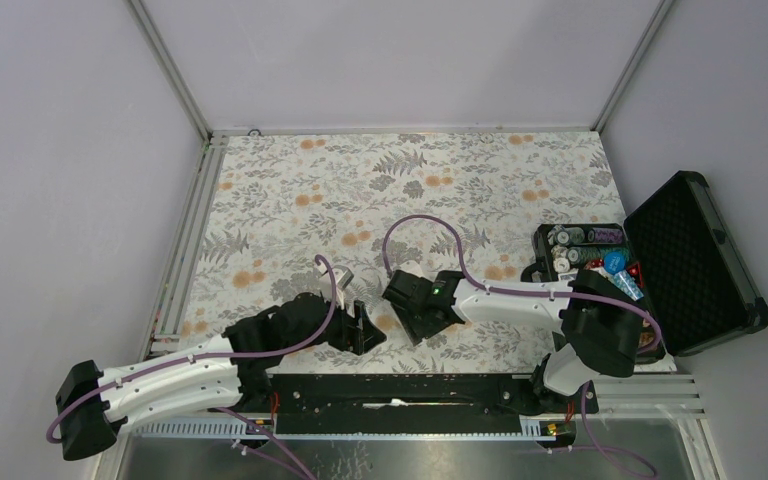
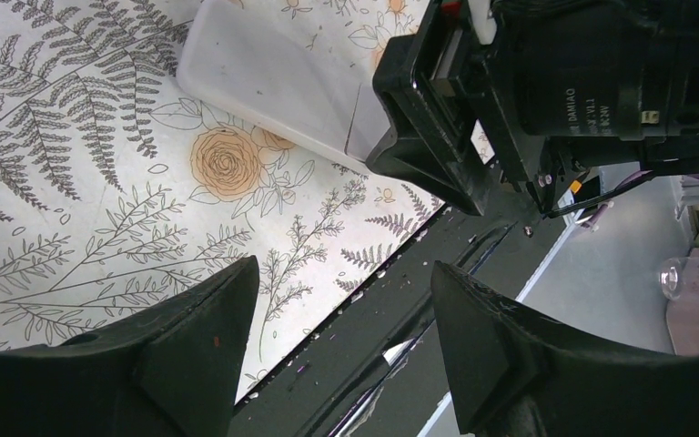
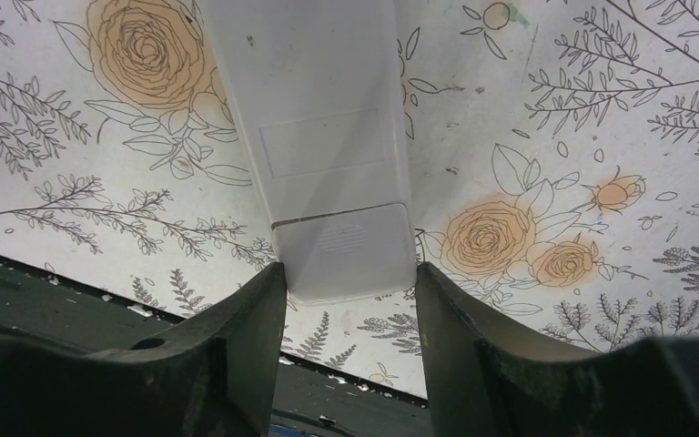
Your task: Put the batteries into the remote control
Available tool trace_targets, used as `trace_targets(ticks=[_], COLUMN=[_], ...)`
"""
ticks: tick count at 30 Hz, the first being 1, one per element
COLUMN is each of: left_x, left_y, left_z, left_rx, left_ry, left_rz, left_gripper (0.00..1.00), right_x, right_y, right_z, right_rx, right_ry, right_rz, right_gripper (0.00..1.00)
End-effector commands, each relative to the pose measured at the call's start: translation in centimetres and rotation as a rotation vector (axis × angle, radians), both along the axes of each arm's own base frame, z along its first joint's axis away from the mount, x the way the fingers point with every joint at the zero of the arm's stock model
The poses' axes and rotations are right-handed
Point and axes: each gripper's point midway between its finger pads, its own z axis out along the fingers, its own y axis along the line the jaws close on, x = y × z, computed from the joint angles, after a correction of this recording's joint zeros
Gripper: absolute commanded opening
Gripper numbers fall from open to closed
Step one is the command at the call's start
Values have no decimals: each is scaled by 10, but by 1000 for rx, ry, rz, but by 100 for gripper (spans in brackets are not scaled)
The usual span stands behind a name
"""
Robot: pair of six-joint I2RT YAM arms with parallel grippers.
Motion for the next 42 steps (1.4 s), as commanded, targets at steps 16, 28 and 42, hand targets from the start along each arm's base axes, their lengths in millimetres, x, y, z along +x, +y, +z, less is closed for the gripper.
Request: trace_targets(ticks=[16,28,42], left_x=[-9,-6,-6], left_y=[-13,-10,-13], left_z=[11,12,35], left_rx=[-107,-90,-201], left_ry=[1,-12,22], left_rz=[-59,-47,-51], left_gripper=[73,73,74], right_x=[14,8,-7], right_y=[21,17,26], right_z=[9,24,58], right_rx=[28,94,358], right_ry=[-16,-27,-103], right_rz=[-72,-37,205], right_gripper=[16,15,11])
